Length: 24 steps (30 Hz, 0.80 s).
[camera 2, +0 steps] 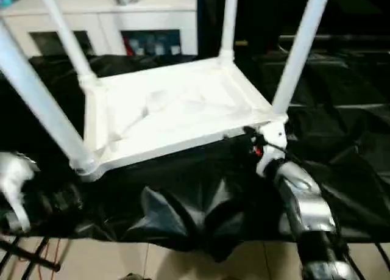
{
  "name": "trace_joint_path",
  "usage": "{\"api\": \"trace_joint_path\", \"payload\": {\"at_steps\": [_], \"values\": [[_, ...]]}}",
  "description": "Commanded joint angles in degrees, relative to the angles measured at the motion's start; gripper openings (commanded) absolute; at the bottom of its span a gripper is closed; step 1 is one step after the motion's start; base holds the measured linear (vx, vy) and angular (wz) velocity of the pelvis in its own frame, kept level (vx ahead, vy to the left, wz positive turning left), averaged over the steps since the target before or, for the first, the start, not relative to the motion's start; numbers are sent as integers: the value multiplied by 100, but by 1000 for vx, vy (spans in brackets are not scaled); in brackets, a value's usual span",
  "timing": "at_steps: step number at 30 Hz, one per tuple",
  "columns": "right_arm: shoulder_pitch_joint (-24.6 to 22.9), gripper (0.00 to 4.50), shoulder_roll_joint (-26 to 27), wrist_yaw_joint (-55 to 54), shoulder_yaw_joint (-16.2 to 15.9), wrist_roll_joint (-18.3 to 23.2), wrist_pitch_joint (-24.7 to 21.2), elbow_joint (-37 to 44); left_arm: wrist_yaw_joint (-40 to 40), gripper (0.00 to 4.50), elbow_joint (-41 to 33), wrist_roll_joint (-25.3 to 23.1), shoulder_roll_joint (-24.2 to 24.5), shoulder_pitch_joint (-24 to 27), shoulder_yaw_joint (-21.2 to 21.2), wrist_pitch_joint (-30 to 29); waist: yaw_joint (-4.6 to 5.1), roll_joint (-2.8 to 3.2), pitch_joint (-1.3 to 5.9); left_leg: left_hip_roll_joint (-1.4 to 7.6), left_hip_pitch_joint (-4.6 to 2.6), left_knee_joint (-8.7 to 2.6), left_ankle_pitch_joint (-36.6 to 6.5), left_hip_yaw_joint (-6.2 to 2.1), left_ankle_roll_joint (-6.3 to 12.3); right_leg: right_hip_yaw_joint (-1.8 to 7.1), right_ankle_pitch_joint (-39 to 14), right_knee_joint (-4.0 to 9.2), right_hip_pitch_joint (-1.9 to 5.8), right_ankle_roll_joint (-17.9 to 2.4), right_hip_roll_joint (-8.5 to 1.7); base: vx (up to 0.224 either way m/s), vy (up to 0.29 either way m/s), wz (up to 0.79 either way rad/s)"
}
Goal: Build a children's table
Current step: Rotate table base
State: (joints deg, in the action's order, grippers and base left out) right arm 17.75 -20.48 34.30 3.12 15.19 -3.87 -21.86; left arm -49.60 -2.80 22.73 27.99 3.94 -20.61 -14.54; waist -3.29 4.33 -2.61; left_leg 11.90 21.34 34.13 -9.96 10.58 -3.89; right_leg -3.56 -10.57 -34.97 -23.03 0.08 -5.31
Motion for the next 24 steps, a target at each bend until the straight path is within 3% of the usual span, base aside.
{"api": "trace_joint_path", "payload": {"at_steps": [1, 2, 3, 6, 10, 11, 12, 14, 16, 22, 24], "values": [[31, 366, 4, -236, 248, -51, -71, -42, 253, 447, 200, 47, -72, -66, -144, 310, 48, 30, 243, 26, -106, -492, -2638, -79, -67, 125, -2685, 588, 160, -678, -156, 0, 0, 0], [28, 366, 18, -296, 270, -58, -96, -17, 308, 447, 246, 65, -118, -98, -136, 364, 52, 50, 233, 24, -126, -492, -2713, -86, -70, 125, -2796, 606, 138, -626, -154, 0, 0, 0], [-9, 366, 24, -388, 286, -48, -218, 97, 393, 447, 276, 82, -194, -144, -127, 401, 78, 33, 251, 17, -146, -480, -2690, -89, -74, 139, -2851, 625, 134, -578, -158, 0, 0, 0], [-69, 366, -3, -699, 280, -72, -542, 276, 608, 447, 324, 45, -409, -300, -110, 416, 85, 45, 271, 25, -118, -484, -2516, -87, -54, 150, -2620, 601, 156, -606, -148, 0, 0, 0], [28, 366, 38, -997, 345, -160, -725, 42, 807, 447, 458, -56, -664, -540, 66, 562, 112, 35, 318, 14, -69, -459, -2198, -73, -13, 144, -2016, 541, 200, -809, -149, 0, 0, 0], [33, 366, 40, -999, 345, -165, -729, 32, 808, 447, 461, -49, -671, -548, 72, 566, 113, 37, 324, 19, -70, -457, -2160, -74, -8, 145, -1954, 533, 203, -836, -151, 0, 0, 0], [58, 366, 55, -1013, 346, -194, -750, -30, 816, 447, 481, -5, -715, -594, 108, 595, 115, 1, 324, 18, -55, -454, -2103, -69, 20, 146, -1897, 534, 214, -847, -152, 0, 0, 0], [126, 366, 70, -1095, 305, -288, -781, -174, 809, 447, 490, 90, -792, -690, 153, 563, 108, 11, 327, 16, -59, -443, -1983, -53, 54, 145, -1848, 523, 211, -926, -159, 0, 0, 0], [479, 366, 153, -1509, 231, -496, -902, -798, 681, 447, 487, 254, -969, -962, 383, 423, 93, -20, 338, 16, -54, -432, -1864, -49, 69, 148, -1809, 504, 214, -990, -172, 0, 0, 0], [1161, 366, 410, -1835, 164, -694, -674, -1876, 49, 447, 233, 748, -890, -1095, 861, -314, 80, 30, 348, 30, -77, -427, -1854, -38, 2, 147, -1632, 474, 206, -1127, -175, 0, 0, 0], [1276, 366, 459, -1843, 143, -736, -589, -2068, -106, 447, 106, 881, -816, -1017, 924, -510, 67, 85, 369, 35, -82, -408, -1763, -26, 3, 146, -1283, 424, 213, -1224, -165, 0, 0, 0]]}}
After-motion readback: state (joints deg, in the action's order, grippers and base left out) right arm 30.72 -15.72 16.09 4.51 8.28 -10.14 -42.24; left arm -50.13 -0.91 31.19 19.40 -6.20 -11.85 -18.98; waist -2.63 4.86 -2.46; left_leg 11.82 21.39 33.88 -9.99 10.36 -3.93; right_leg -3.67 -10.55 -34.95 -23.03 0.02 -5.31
